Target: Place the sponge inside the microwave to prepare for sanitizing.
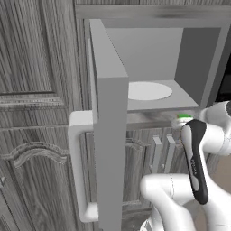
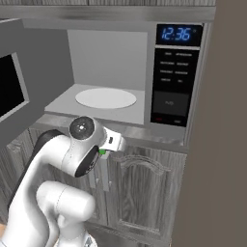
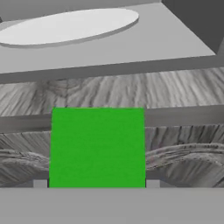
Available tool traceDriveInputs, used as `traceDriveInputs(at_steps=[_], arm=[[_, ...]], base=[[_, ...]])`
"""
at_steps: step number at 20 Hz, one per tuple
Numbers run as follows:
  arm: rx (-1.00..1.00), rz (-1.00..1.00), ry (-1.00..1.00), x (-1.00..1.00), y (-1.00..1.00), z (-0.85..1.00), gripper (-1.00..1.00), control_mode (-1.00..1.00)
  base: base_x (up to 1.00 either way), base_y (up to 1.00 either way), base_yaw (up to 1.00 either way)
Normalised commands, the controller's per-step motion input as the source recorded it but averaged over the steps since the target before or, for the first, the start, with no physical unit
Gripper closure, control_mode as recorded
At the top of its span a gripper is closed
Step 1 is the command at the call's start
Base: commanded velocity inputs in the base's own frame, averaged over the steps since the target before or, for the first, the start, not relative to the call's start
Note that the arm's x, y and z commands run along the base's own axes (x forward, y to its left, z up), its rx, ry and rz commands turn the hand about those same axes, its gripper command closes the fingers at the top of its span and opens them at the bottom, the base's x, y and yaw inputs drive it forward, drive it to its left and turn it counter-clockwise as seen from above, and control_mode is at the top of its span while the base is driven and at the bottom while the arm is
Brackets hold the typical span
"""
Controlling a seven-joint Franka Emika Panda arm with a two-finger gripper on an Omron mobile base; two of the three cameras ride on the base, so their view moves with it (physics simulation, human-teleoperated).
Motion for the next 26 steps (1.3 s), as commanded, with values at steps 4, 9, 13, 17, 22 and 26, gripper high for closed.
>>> traceDriveInputs(at_steps=[4, 9, 13, 17, 22, 26], arm=[[0.0, 0.0, 0.0, 0.2, 0.17, 0.41, 1.0, -1.0], [0.0, 0.0, 0.01, 0.23, 0.13, 0.45, 1.0, -1.0], [0.0, 0.0, 0.0, 0.27, 0.16, 0.37, 1.0, -1.0], [0.0, 0.01, -0.03, 0.39, 0.12, 0.24, 1.0, -1.0], [0.0, 0.0, -0.01, 0.48, 0.12, 0.22, 1.0, -1.0], [0.0, 0.0, 0.0, 0.54, 0.07, 0.13, 1.0, -1.0]], base=[[0.0, 0.0, 0.0], [0.0, 0.0, 0.0], [0.0, 0.0, 0.0], [0.0, 0.0, 0.0], [0.0, 0.0, 0.0], [0.0, 0.0, 0.0]])
